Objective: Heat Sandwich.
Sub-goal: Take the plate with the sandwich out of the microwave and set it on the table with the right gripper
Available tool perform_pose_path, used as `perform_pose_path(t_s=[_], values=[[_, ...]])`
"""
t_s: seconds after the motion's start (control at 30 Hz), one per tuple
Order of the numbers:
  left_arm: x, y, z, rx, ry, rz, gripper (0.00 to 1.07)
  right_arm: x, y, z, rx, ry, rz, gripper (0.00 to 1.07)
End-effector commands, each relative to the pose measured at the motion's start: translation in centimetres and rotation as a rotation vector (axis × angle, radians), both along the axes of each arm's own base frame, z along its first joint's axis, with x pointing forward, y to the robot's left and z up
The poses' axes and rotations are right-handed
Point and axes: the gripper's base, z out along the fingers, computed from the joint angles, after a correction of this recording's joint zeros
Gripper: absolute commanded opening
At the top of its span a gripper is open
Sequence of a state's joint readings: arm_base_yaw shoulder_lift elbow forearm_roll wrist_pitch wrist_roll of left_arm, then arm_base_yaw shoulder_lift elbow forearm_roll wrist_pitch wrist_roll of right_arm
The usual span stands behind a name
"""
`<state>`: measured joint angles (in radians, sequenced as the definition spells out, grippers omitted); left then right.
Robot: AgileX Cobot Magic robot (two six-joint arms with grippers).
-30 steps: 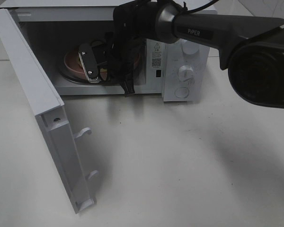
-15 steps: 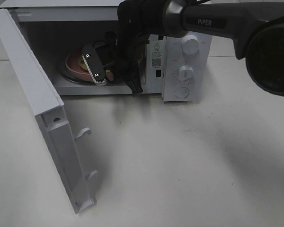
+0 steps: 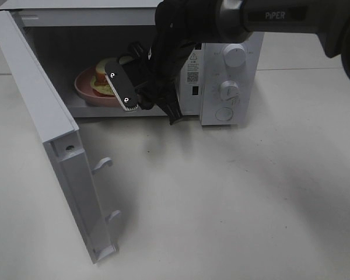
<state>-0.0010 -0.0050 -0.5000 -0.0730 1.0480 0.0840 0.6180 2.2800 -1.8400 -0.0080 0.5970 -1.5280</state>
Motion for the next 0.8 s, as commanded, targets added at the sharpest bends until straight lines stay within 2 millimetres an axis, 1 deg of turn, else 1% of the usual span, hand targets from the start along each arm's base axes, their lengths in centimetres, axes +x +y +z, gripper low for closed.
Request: perform_pose_path(t_s=[0.03,0.17,0.27,0.3,0.43,0.47,0.5,0.6,0.73,0.77,0.8], values=[[-0.2,0.0,0.0,-0.004,-0.027,0.004,0.98,-0.4,-0.3,1.4,0.030,-0.058,0.032,0.00],[-0.2,0.0,0.0,-0.004,-0.027,0.004,0.98,-1.1,-0.7,1.5,0.046,-0.076,0.052,0.00],[-0.2,0.0,0.0,-0.004,-0.027,0.004,0.98,-2.2,-1.3,1.6,0.061,-0.098,0.068,0.00],[-0.2,0.0,0.0,-0.004,-0.027,0.004,0.98,-2.2,-1.3,1.6,0.061,-0.098,0.068,0.00],[-0.2,0.0,0.0,-0.004,-0.027,0.004,0.98,-3.4,-2.1,1.9,0.074,-0.118,0.082,0.00],[-0.2,0.0,0.0,-0.004,-0.027,0.004,0.98,-3.4,-2.1,1.9,0.074,-0.118,0.082,0.00],[-0.2,0.0,0.0,-0.004,-0.027,0.004,0.98,-4.0,-2.5,2.1,0.063,-0.123,0.099,0.00],[-0.2,0.0,0.0,-0.004,-0.027,0.004,0.98,-4.5,-2.9,2.2,0.058,-0.128,0.108,0.00],[-0.2,0.0,0.0,-0.004,-0.027,0.004,0.98,-5.9,-3.8,2.5,0.059,-0.123,0.113,0.00],[-0.2,0.0,0.0,-0.004,-0.027,0.004,0.98,-5.9,-3.8,2.5,0.059,-0.123,0.113,0.00],[-0.2,0.0,0.0,-0.004,-0.027,0.004,0.98,-6.6,-4.2,2.4,0.058,-0.123,0.118,0.00]])
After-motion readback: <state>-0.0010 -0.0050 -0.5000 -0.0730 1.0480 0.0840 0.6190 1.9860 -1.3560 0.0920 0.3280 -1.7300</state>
